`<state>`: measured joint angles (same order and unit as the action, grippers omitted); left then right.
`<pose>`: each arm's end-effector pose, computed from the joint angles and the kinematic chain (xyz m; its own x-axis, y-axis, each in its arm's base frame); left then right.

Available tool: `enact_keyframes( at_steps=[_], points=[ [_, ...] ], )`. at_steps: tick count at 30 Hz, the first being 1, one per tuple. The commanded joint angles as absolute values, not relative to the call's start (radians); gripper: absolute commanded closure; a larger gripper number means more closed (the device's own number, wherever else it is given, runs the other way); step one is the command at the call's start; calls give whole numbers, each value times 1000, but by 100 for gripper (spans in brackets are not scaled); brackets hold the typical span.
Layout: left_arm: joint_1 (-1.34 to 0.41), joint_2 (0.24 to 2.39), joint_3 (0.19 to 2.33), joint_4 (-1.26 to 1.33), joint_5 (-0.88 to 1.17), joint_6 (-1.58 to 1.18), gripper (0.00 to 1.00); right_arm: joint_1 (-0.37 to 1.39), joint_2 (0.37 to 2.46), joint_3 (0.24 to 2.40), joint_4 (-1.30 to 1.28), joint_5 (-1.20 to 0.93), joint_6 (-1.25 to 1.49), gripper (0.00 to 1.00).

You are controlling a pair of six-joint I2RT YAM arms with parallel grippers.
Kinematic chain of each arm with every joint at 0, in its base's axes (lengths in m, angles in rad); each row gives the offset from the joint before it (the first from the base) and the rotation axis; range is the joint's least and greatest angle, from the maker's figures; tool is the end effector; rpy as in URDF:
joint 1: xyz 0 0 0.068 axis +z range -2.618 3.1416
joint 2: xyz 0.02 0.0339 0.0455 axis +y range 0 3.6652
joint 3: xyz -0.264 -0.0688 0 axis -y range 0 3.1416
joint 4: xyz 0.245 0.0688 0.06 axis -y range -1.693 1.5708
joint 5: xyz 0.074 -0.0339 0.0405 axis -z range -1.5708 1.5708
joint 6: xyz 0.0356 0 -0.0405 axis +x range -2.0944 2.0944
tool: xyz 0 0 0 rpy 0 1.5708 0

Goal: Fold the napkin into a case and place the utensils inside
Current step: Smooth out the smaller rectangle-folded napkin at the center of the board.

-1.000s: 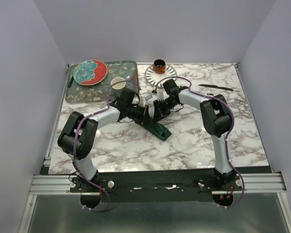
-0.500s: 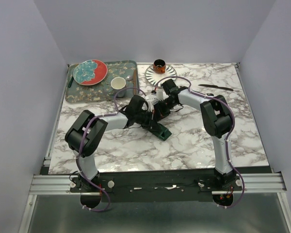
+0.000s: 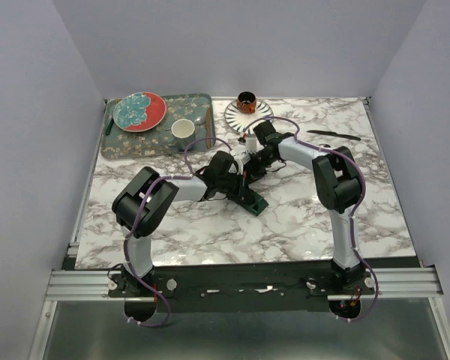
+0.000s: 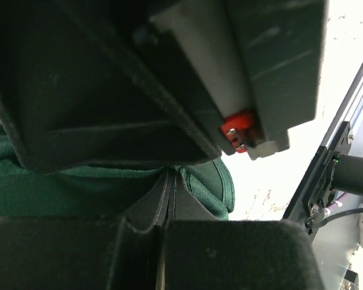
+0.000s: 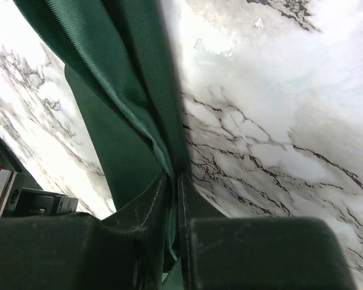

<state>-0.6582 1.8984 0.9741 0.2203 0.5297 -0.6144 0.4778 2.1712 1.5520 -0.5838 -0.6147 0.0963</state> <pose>0.2898 -0.2468 0.1363 -0.8984 0.0658 -0.4343 0.3851 0.5936 -0.7067 0.3818 0.2208 0.1418 -0.8786 -0.3665 -0.3061 -0.4775 0.6684 0.5702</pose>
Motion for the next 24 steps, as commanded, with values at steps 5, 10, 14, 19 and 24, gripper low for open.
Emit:
enact_keyframes(
  at_steps=[5,10,14,19,24],
  points=[
    [-640,1760,885,299,520,-601,85,506,2141,1519,-577,-505,8,81],
    [-603,1602,835,276,594,-565,77,505,2135,1513,-568,-505,-43,81],
    [-487,1505,798,207,623,-554,77,506,2128,1514,-566,-525,-89,81],
    [-249,1474,824,109,655,-467,76,512,2114,1517,-571,-563,-213,81],
    [-201,1542,882,24,739,-475,85,540,2111,1535,-584,-583,-326,81]
  ],
)
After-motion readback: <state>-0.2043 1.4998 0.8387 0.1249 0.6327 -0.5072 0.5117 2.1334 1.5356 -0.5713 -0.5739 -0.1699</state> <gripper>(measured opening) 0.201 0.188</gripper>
